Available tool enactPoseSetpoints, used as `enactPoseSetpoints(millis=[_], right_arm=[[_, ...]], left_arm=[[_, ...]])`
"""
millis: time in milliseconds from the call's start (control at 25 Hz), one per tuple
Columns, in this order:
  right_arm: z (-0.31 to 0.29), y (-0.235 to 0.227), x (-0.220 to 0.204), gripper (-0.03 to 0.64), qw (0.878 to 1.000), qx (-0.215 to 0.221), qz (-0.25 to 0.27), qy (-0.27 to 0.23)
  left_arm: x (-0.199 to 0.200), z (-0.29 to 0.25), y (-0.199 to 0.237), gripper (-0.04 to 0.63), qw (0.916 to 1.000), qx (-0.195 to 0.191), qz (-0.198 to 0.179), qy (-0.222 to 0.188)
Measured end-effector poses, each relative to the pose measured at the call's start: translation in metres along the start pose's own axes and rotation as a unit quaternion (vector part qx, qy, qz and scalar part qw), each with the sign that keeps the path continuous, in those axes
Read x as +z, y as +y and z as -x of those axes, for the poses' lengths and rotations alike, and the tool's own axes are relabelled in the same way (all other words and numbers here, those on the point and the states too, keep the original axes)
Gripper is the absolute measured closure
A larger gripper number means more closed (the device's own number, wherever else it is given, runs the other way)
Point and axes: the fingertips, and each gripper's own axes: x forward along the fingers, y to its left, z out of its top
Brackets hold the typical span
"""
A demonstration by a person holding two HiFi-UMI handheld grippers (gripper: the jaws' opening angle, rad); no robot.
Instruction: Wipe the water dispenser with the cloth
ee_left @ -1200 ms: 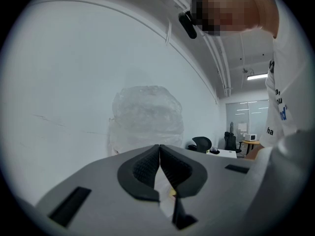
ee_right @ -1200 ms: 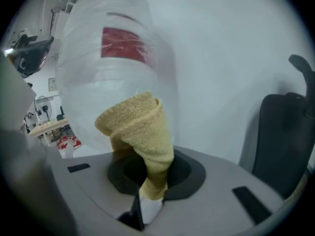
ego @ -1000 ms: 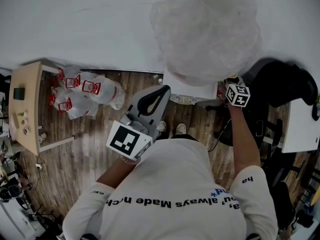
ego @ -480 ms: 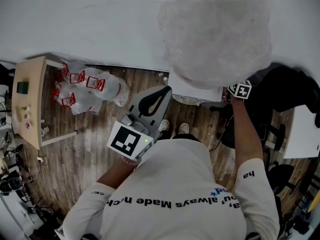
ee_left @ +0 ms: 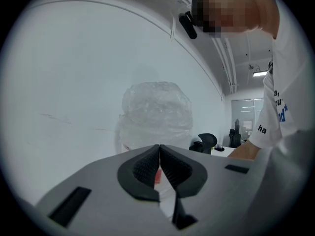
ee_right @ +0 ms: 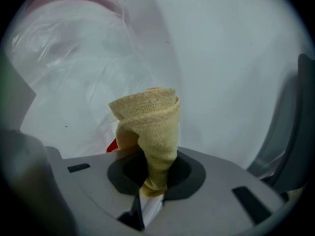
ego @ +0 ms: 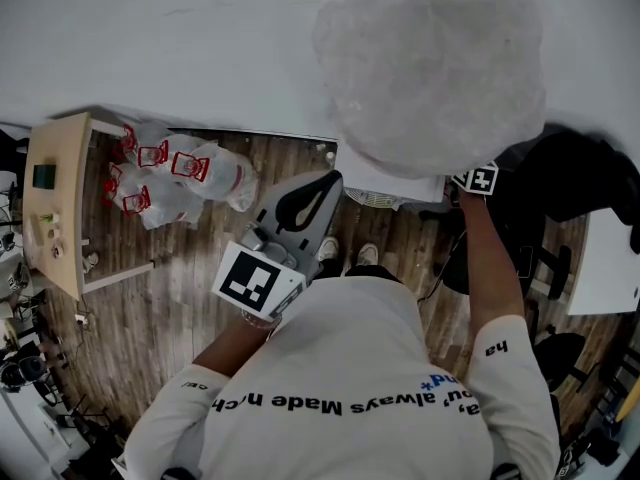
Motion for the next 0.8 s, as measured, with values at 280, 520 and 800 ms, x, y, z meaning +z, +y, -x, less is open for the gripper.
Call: enactPoseSetpoints(millis=[280, 520, 800], right_arm=[[0.007, 0.003, -0.016, 0.557, 1.0, -0.003, -0.002, 0.013], [0.015, 0.004, -0.027, 0.558, 1.0, -0.014, 0.009, 0.013], [0.028, 0.012, -0.04, 0.558, 0.999, -0.014, 0.03, 0.015]], left_arm=[[0.0, 0.002, -0.005, 0.575, 1.0, -0.009, 0.0, -0.003], [0.001, 0.006, -0.008, 0.575, 0.9999, -0.014, 0.001, -0.008], [-0.002, 0.014, -0.015, 0.575, 0.9998, -0.019, 0.001, -0.006]])
